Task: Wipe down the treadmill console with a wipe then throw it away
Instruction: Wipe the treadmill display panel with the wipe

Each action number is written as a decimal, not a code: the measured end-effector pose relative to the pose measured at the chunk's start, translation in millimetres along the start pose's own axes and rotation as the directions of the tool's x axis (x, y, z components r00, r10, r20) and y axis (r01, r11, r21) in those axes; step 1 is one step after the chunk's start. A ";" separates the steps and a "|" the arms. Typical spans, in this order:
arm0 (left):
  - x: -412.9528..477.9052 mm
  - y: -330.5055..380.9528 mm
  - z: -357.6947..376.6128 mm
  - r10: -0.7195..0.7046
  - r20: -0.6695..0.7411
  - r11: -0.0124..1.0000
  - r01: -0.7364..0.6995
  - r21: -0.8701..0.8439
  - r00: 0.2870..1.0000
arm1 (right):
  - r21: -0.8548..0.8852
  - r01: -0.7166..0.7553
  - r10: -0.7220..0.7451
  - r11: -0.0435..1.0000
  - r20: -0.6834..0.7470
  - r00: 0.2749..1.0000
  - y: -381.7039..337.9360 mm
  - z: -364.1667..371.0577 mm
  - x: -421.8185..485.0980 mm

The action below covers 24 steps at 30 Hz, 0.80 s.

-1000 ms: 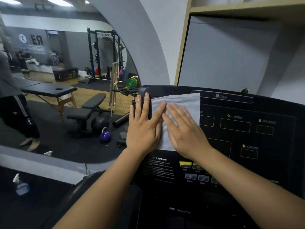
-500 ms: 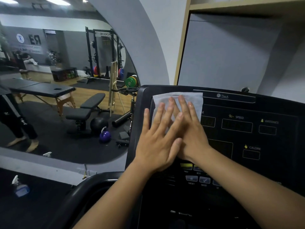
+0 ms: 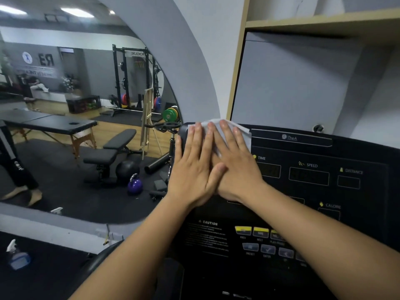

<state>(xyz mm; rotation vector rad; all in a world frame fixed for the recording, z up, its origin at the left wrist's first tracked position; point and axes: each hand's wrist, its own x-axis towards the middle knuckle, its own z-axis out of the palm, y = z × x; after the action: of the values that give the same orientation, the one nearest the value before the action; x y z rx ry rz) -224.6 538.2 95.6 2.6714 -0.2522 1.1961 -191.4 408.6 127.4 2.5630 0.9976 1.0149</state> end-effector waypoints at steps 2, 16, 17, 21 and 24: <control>4.2 -8.2 -1.4 -0.010 -0.003 0.999 0.010 0.037 1.000 | -0.004 -0.005 0.005 1.000 -0.005 1.000 -0.2 -1.8 7.5; -43.2 -15.4 9.4 0.068 0.026 0.988 -0.071 0.140 0.997 | 0.082 0.041 -0.039 0.996 -0.019 0.999 -9.5 8.8 -40.3; -41.1 -17.1 7.7 0.069 0.036 0.984 -0.074 0.164 0.997 | 0.082 0.051 -0.050 0.995 -0.017 0.999 -6.6 8.0 -37.8; -23.7 -13.4 -10.5 0.077 0.004 0.951 -0.075 0.299 0.997 | 0.070 0.100 -0.100 0.993 -0.004 0.995 11.9 3.6 -29.1; -5.9 0.5 -12.1 0.241 -0.007 0.953 -0.235 0.189 0.971 | 0.038 0.085 -0.084 0.996 -0.009 0.996 17.1 2.1 -24.3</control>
<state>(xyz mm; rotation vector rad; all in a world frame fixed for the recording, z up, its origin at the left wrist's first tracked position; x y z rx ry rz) -237.3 541.2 99.0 2.8445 -0.4931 1.3925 -194.2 379.8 120.2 2.5254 1.1280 0.9928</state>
